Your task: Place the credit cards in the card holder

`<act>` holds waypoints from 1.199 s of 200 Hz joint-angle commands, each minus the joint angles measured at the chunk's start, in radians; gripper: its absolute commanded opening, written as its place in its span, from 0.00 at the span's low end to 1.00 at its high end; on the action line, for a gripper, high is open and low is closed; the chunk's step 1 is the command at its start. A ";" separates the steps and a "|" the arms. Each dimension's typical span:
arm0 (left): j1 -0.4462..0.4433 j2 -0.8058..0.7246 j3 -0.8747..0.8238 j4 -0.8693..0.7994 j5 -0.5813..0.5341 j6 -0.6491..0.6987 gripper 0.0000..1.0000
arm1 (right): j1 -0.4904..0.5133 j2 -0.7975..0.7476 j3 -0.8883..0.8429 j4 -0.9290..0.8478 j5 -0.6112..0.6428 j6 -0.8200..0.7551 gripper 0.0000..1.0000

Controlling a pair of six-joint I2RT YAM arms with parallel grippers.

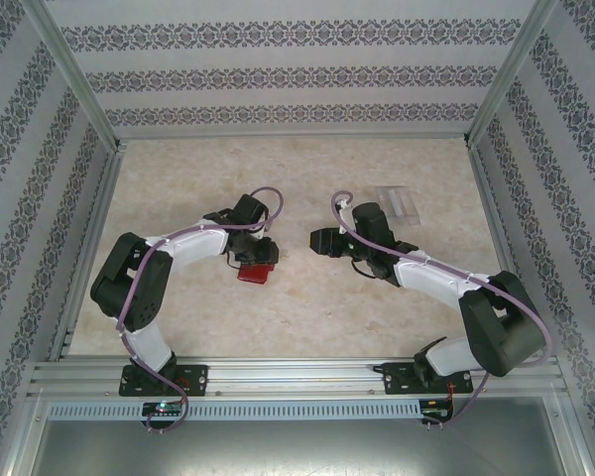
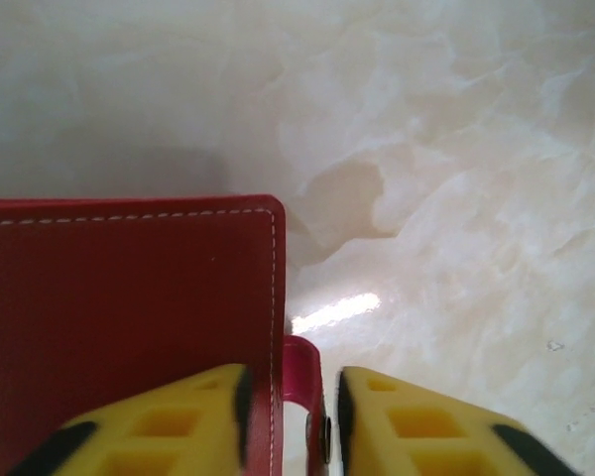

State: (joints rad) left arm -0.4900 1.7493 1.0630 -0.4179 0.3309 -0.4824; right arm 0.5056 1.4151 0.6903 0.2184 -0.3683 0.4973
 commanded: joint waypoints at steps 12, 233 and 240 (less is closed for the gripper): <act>-0.010 -0.045 0.026 -0.082 -0.062 0.015 0.38 | -0.011 0.014 -0.003 0.001 -0.037 -0.014 0.44; -0.007 -0.069 0.059 -0.142 -0.048 0.070 0.00 | 0.037 0.119 0.060 -0.045 -0.043 0.020 0.44; -0.006 -0.076 0.056 -0.138 -0.044 0.070 0.00 | 0.046 0.136 0.078 -0.055 -0.042 0.026 0.44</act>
State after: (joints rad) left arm -0.4900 1.7081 1.1038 -0.5179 0.2859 -0.4408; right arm 0.5220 1.5116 0.7044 0.1886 -0.4084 0.5011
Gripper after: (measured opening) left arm 0.066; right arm 0.438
